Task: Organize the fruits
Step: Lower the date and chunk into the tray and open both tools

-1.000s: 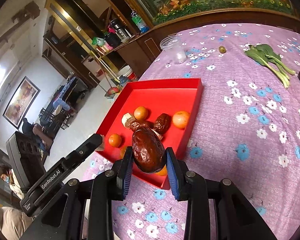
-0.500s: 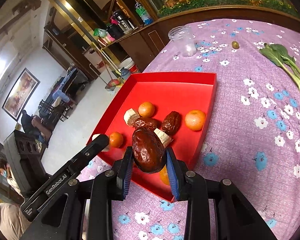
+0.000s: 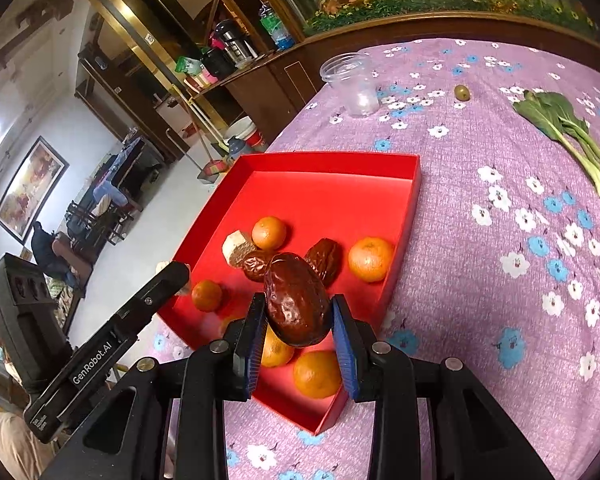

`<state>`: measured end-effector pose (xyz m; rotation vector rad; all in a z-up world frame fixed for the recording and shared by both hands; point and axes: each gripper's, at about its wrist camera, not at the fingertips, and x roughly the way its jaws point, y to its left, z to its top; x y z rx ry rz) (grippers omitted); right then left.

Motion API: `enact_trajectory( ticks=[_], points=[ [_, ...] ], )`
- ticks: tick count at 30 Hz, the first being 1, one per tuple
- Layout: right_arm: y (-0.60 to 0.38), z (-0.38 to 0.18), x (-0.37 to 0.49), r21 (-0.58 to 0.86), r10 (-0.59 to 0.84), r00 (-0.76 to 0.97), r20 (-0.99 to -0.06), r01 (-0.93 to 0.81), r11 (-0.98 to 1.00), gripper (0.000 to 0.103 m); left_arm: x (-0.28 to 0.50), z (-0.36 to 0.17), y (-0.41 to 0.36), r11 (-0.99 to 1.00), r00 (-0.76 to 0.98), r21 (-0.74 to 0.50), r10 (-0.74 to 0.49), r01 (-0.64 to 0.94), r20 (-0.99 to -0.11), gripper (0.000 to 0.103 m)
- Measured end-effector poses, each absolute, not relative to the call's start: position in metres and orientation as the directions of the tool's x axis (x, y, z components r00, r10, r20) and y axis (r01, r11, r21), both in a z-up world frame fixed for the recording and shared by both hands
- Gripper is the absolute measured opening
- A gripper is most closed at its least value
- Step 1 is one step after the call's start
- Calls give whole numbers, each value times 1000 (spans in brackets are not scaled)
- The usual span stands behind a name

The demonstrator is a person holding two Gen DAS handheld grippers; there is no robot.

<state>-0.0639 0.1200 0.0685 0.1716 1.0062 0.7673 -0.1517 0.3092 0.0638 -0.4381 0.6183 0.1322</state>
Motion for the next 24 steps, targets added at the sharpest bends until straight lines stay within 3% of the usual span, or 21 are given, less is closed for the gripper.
enact_trajectory(
  ticks=[7, 24],
  points=[
    [129, 68, -58, 431, 632, 324, -704, -512, 743, 35, -144, 56, 306, 899, 794, -359, -19, -253, -608, 31],
    [152, 55, -34, 326, 557, 372, -742, -526, 785, 35, -128, 52, 282, 947, 776, -130, 155, -293, -612, 31]
  ],
)
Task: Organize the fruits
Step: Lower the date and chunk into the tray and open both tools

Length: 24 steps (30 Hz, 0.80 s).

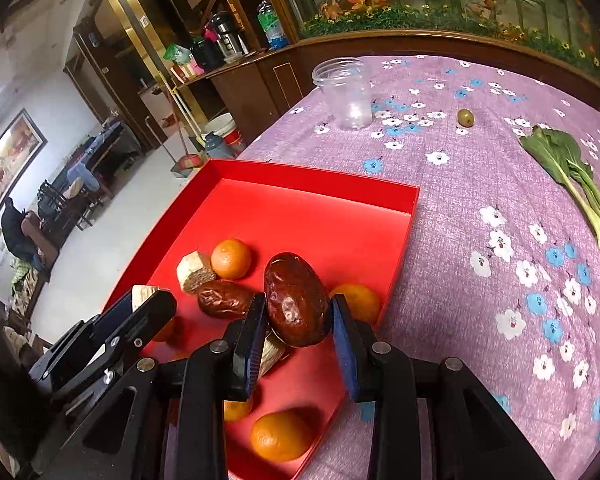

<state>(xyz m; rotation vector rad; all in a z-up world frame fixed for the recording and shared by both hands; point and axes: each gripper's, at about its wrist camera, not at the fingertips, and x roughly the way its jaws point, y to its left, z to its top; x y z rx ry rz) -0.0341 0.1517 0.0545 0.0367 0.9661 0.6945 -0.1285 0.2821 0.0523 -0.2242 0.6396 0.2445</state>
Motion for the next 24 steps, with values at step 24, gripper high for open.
enact_trajectory(
  ticks=[24],
  points=[
    [180, 47, -30, 269, 531, 374, -760, -563, 781, 35, -120, 44, 298, 922, 727, -89, 235, -377, -645, 31]
  ],
)
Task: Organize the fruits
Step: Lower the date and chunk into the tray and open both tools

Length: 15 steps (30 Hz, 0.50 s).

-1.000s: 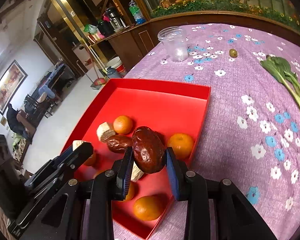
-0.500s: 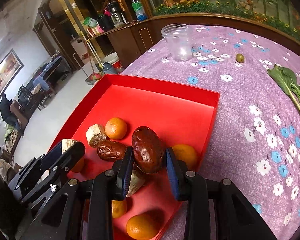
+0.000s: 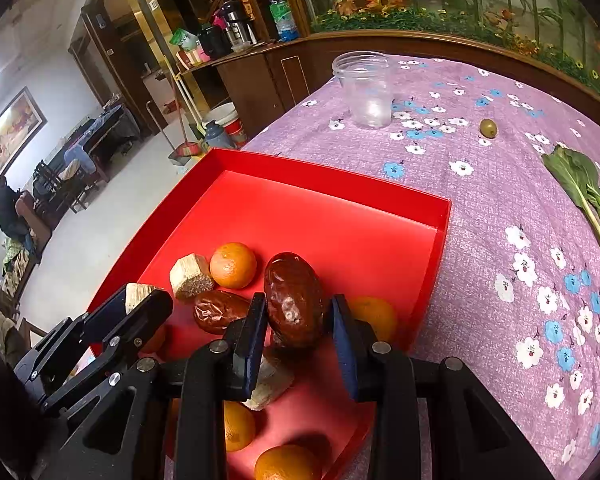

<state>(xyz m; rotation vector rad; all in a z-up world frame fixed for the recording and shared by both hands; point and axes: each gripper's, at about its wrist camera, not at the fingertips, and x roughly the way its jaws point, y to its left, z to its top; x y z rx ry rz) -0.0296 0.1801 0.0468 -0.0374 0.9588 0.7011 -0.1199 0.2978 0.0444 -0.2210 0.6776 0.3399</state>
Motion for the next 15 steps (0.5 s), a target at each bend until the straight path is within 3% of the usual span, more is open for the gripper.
enact_trajectory(
  ticks=[10, 15],
  points=[
    [181, 48, -30, 262, 526, 378, -762, -563, 784, 35, -119, 44, 303, 917, 716, -90, 240, -389, -655, 33],
    [185, 45, -29, 266, 529, 368, -764, -568, 779, 36, -121, 42, 307, 908, 710, -91, 253, -408, -657, 61]
  ],
)
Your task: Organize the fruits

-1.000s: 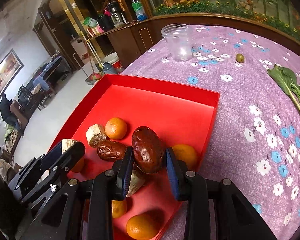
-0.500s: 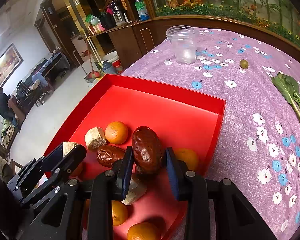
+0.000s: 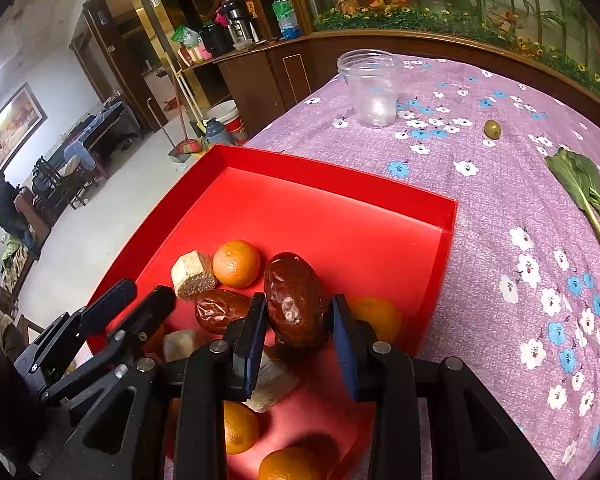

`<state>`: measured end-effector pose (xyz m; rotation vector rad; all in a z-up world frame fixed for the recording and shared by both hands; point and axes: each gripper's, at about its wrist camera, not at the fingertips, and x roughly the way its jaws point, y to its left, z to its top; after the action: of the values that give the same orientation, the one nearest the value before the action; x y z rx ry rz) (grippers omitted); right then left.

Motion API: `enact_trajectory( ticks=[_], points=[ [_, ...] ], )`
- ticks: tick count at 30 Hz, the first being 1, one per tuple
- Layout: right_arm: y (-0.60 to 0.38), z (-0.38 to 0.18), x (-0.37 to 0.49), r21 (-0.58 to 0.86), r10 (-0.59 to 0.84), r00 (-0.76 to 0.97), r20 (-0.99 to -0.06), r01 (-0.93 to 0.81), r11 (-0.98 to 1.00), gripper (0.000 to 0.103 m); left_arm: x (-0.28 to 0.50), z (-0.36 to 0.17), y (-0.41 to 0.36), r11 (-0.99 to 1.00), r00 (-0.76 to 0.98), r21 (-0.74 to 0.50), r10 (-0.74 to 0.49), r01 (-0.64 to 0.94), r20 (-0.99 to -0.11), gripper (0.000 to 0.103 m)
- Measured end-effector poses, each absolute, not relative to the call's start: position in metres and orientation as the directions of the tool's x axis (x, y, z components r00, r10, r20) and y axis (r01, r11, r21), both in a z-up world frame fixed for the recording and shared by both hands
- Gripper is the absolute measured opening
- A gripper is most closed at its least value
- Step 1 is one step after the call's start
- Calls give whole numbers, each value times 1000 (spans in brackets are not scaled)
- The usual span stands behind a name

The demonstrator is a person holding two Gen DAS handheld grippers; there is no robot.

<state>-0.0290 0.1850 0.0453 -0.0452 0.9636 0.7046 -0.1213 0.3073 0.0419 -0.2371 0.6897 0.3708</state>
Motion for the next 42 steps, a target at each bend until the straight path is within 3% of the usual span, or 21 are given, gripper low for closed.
enact_trajectory(
  ticks=[3, 5, 9, 25, 38, 42],
  points=[
    [185, 43, -28, 286, 540, 356, -763, -563, 775, 36, -125, 45, 311, 903, 712, -98, 259, -419, -653, 74],
    [183, 44, -28, 293, 544, 355, -760, -560, 775, 39, -129, 47, 313, 897, 713, -106, 265, -430, -649, 77],
    [178, 49, -30, 299, 549, 371, -749, -550, 780, 52, -131, 49, 315, 891, 709, -123, 257, -437, -656, 79],
    [130, 70, -70, 242, 510, 481, -713, -514, 823, 64, -165, 77, 276, 912, 742, -110, 247, -396, -623, 83],
    [73, 64, -124, 173, 441, 589, -677, -454, 874, 73, -199, 87, 220, 923, 748, 11, 318, -384, -583, 88],
    [60, 67, -138, 176, 440, 611, -658, -444, 879, 74, -212, 96, 205, 911, 759, 51, 371, -410, -534, 95]
  ],
)
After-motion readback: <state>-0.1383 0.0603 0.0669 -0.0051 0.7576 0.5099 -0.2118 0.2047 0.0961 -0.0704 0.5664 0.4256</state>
